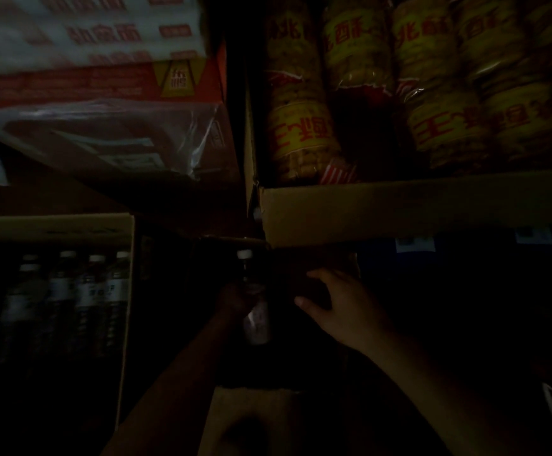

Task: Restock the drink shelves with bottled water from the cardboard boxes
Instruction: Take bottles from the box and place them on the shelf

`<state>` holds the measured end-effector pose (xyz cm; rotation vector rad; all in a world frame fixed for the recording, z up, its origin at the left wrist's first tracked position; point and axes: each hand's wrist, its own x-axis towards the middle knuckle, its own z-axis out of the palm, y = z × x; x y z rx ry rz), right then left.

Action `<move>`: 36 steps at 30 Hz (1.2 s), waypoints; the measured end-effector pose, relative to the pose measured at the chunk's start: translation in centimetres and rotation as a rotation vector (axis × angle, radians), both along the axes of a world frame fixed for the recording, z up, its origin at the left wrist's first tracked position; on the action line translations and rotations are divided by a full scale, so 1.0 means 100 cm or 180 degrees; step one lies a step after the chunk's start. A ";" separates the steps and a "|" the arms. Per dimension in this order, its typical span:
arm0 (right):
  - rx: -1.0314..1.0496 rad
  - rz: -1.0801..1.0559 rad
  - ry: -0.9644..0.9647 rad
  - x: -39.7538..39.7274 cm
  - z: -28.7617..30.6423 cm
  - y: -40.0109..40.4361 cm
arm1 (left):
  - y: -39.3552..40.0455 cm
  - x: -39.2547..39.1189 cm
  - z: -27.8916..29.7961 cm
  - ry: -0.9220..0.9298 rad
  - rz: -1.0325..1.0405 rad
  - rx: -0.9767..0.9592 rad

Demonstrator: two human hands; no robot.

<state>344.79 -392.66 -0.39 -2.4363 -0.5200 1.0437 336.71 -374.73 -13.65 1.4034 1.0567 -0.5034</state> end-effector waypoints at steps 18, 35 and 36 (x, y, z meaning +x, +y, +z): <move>0.0745 -0.0590 0.1463 -0.041 0.235 -0.001 | -0.003 0.002 0.352 -0.1045 -0.0802 -0.0311; 0.1757 -0.1623 0.0370 -0.051 0.517 -0.052 | -0.059 0.038 0.686 -0.1845 -0.1231 -0.0141; 0.1794 -0.1676 0.0278 -0.052 0.531 -0.058 | -0.066 0.038 0.703 -0.1870 -0.1224 -0.0148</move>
